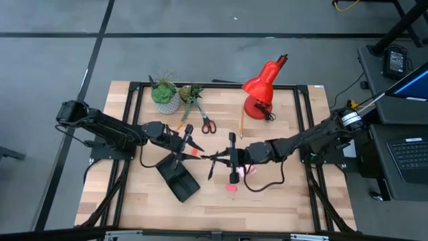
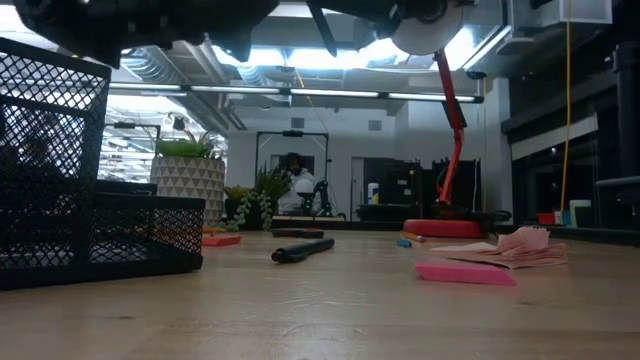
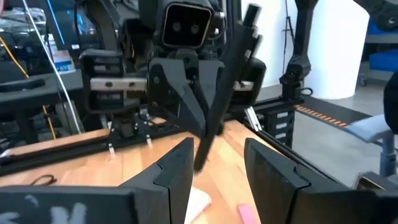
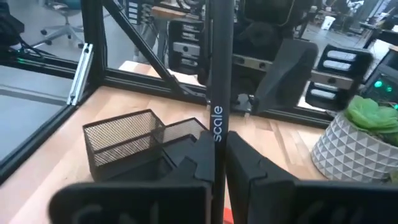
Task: Pick and place office supplies into organizer
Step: Put the right black pen into the black desk organizer
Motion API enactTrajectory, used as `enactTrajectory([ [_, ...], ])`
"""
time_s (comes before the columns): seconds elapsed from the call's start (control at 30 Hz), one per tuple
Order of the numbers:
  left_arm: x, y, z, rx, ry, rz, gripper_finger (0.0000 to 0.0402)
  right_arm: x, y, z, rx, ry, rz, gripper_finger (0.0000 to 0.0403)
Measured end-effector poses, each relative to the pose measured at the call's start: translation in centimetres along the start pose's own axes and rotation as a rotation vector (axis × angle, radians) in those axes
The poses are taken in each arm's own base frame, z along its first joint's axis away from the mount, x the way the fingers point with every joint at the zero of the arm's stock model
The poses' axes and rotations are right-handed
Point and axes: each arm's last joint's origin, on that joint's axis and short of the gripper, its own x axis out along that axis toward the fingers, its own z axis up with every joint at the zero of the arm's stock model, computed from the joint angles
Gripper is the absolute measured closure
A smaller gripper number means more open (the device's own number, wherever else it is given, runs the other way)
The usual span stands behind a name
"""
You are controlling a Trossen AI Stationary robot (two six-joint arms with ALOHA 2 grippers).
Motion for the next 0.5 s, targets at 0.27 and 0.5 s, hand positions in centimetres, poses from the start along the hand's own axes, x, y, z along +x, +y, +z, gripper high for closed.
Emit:
enactTrajectory([
  [0.27, 1.8, 0.5, 0.1, 0.034, 0.014, 0.009, 0.0263, 0.3, -1.1, -0.1, -0.001, 0.002, -0.019, 0.0389],
  [0.5, 2.5, 1.0, 0.7, 0.047, -0.004, 0.021, 0.0265, 0.3, -1.1, -0.1, -0.023, -0.004, 0.008, 0.0402],
])
